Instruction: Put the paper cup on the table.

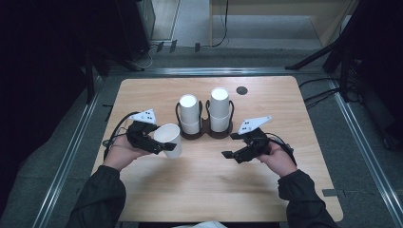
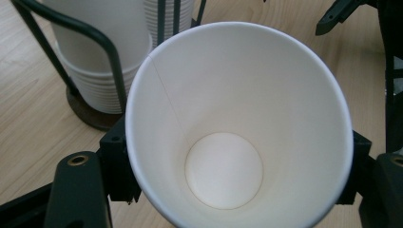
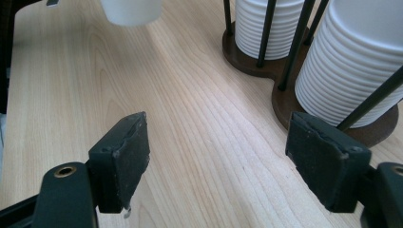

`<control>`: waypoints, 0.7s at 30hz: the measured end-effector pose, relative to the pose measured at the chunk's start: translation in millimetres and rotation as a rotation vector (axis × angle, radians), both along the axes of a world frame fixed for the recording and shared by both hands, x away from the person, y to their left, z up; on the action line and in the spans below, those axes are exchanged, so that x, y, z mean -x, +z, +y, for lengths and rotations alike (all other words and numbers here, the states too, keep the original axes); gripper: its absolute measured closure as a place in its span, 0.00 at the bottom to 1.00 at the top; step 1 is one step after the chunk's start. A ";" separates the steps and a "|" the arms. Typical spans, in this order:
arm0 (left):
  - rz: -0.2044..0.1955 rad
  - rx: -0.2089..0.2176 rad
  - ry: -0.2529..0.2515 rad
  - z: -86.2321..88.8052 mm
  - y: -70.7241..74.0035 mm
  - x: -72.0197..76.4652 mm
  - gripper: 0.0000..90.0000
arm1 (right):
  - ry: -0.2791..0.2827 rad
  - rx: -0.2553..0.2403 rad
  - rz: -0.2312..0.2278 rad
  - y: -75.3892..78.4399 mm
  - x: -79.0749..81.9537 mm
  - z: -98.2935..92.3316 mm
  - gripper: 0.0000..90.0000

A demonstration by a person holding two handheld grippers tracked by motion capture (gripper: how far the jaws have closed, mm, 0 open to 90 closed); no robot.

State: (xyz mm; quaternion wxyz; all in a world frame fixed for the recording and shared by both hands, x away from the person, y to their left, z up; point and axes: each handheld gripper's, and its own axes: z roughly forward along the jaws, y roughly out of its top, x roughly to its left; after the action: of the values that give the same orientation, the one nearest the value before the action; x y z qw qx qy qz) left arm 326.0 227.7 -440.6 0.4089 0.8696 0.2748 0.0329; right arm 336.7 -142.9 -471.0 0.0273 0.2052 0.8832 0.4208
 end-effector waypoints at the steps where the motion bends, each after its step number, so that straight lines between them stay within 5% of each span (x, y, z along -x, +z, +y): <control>1: 0.002 0.001 0.005 2.2 -0.3 0.0 0.29 | 0.000 0.004 -0.002 -1.0 -0.4 0.2 0.25; 21: -0.006 0.001 0.108 38.5 -5.1 -7.2 0.29 | -0.017 0.017 0.003 -5.6 -7.5 3.5 0.25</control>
State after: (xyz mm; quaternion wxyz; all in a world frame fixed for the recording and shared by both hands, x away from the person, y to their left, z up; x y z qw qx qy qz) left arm 333.2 266.2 -445.7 0.4078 0.8532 0.3201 0.0575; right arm 344.2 -139.5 -476.6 0.0313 0.2129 0.8851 0.4126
